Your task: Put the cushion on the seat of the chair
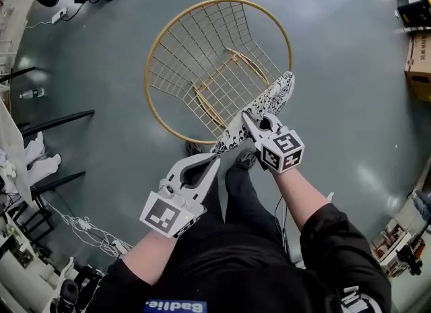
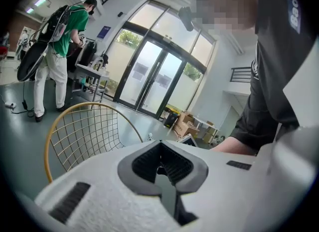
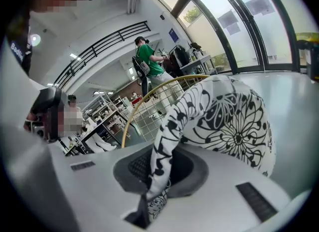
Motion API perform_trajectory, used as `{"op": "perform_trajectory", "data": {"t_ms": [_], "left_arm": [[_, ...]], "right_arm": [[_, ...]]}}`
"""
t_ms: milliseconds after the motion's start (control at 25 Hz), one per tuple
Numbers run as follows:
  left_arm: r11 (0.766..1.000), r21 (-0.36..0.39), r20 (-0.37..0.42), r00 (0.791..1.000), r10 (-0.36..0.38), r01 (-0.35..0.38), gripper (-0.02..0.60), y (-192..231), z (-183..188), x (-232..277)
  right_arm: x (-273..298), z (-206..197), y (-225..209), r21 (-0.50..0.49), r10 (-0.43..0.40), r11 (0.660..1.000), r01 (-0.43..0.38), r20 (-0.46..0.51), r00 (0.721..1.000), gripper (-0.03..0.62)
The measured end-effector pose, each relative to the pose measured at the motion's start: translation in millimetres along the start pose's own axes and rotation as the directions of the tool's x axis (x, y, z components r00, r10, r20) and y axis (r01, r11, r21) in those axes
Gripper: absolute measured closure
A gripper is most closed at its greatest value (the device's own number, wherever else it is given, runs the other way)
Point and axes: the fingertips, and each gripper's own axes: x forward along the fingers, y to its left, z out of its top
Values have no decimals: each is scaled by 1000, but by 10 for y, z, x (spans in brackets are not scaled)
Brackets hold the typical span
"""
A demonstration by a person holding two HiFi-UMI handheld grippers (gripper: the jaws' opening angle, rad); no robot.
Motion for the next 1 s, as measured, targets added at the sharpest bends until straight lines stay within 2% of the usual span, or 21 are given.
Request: {"op": "perform_trajectory", "data": {"t_ms": [200,280,560,1000], "left_arm": [[1000,-19,5,1000,22,-22,565,330,-44,-133],[998,-55,-4,1000,30,-30,565,392,-88,-139],[992,-108,-20,998,63,-64,565,829,-358,-182],[989,-124,-75,995,67,-76,565,1087,-591,-457]], "right_arm": [[608,101,-73,57,-10,998,11,-12,1000,553],[770,103,-151,61,-22,998,22,-13,1000,553],[1561,-53,-448,104,-51,993,53,-26,998,553],[2404,-270,-792,173,-120,976,133,-83,989,551]]}}
